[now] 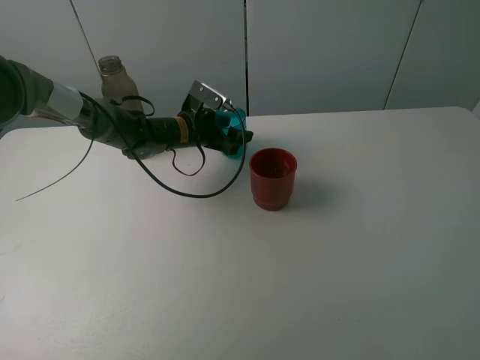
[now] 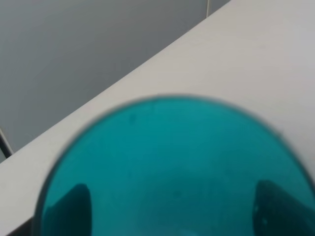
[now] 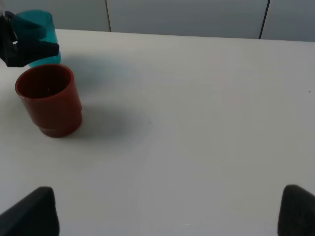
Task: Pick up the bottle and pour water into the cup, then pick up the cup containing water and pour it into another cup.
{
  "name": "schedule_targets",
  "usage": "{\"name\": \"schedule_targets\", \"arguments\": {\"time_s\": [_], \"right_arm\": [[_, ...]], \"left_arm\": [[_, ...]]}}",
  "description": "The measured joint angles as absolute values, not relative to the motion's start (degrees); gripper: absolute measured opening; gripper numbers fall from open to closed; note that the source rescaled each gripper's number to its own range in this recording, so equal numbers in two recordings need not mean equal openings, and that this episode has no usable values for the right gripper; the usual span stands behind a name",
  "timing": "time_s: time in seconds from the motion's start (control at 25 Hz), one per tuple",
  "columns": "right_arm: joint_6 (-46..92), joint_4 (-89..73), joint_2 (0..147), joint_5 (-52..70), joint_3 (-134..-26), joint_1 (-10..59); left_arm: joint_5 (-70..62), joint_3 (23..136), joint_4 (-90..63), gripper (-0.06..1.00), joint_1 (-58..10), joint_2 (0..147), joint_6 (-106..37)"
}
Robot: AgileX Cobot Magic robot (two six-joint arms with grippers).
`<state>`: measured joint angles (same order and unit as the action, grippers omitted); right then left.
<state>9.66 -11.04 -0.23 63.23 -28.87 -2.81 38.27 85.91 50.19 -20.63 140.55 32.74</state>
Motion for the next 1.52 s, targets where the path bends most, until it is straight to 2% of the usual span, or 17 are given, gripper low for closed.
{"name": "schedule_targets", "arguments": {"time_s": [0.04, 0.08, 0.16, 0.44, 0.88, 1.52], "right_arm": [[9.7, -11.0, -0.2, 63.2, -28.9, -2.8], [9.7, -11.0, -0.2, 63.2, -28.9, -2.8], [9.7, -11.0, -0.2, 63.2, -28.9, -2.8], [9.7, -11.0, -0.2, 63.2, -28.9, -2.8], [9.7, -11.0, -0.2, 63.2, -28.9, -2.8], [9.7, -11.0, -0.2, 63.2, -28.9, -2.8]], "left_arm": [[38.3, 85.9, 50.2, 0.74, -20.6, 140.6, 32.7], [38.3, 85.9, 50.2, 0.84, -20.6, 140.6, 32.7], [38.3, 85.9, 50.4, 0.93, -20.6, 140.6, 32.7], [38.1, 85.9, 53.1, 0.96, -20.6, 140.6, 35.0], [28.4, 85.5, 57.0, 0.96, -20.6, 135.4, 43.0], [27.3, 71.2, 57.1, 0.97, -21.2, 121.7, 44.4]]}}
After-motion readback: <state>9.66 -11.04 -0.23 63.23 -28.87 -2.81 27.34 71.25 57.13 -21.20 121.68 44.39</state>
